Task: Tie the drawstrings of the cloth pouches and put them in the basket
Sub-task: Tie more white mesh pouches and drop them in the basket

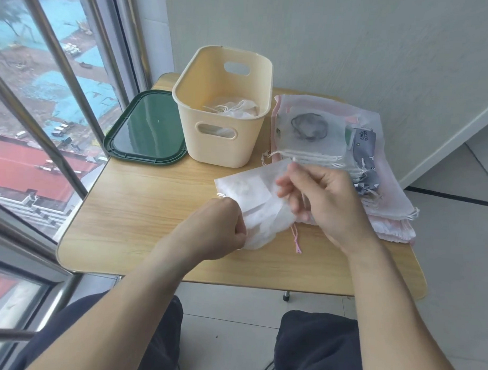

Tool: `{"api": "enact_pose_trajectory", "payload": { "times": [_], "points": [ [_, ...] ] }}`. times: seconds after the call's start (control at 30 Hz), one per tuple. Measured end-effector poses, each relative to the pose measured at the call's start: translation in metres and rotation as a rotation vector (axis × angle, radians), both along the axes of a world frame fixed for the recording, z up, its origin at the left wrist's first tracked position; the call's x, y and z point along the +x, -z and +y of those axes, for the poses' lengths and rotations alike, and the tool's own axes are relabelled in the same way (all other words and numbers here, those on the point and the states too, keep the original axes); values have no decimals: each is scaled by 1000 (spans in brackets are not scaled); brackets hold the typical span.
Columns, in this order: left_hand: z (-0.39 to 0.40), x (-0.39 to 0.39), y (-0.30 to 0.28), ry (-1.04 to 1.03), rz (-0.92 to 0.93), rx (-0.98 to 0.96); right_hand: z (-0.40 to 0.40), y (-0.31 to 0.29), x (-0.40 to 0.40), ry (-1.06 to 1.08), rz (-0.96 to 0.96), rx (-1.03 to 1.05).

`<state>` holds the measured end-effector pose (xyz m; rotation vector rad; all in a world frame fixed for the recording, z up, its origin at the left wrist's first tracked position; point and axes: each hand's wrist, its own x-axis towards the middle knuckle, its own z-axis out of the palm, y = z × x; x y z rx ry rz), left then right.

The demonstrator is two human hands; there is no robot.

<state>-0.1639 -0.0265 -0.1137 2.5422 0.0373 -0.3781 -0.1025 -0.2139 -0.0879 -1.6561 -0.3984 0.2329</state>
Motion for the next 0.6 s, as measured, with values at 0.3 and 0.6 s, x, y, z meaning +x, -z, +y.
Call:
{"api": "enact_pose_trajectory", "payload": {
  "times": [0.3,0.6],
  "points": [
    [-2,2,-1,-59,-23,-68,20,13,26,74,-309,-479],
    [-1,6,-6,-286,-163,-345,0,14,2,111,-408,-549]
  ]
}}
